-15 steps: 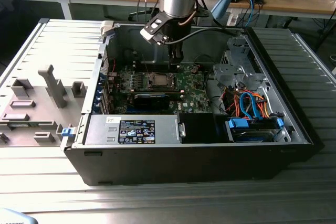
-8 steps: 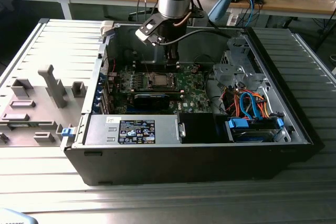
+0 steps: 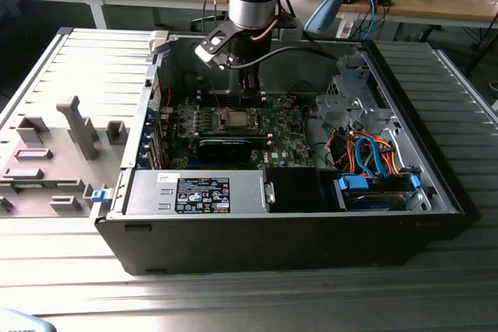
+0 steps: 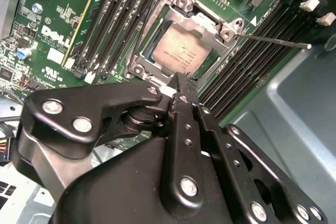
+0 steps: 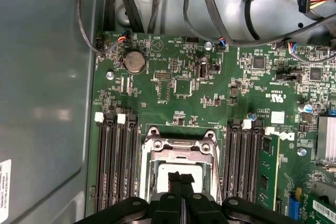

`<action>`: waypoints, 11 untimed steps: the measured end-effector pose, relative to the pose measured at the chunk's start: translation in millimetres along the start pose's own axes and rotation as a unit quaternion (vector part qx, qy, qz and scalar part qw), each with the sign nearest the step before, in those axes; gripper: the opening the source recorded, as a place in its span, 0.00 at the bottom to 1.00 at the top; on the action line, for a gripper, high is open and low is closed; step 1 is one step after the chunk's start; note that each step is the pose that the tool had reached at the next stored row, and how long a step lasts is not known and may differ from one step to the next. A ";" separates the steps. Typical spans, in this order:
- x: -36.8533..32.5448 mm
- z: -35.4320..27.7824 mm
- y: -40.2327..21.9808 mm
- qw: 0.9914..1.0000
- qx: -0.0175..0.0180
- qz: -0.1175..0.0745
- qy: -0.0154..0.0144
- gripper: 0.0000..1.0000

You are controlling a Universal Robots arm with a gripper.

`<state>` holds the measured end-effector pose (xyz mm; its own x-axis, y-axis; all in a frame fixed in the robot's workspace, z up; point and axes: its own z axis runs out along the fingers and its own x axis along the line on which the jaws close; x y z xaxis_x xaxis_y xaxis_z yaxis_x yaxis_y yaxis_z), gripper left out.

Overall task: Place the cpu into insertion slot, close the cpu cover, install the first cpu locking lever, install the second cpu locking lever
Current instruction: 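Close the cpu cover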

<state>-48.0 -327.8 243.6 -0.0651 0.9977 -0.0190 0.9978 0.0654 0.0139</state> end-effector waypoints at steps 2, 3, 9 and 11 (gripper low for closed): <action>0.2 1.5 -2.3 1.000 0.000 0.000 0.000 0.11; 0.2 1.9 -3.0 1.000 0.000 0.000 0.000 0.11; 0.5 4.4 -7.0 1.000 0.000 0.000 0.000 0.11; 0.6 5.5 -8.2 1.000 0.000 0.000 0.000 0.11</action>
<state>-56.1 -327.9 238.0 -0.0650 0.9977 -0.0191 0.9978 0.0653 0.0138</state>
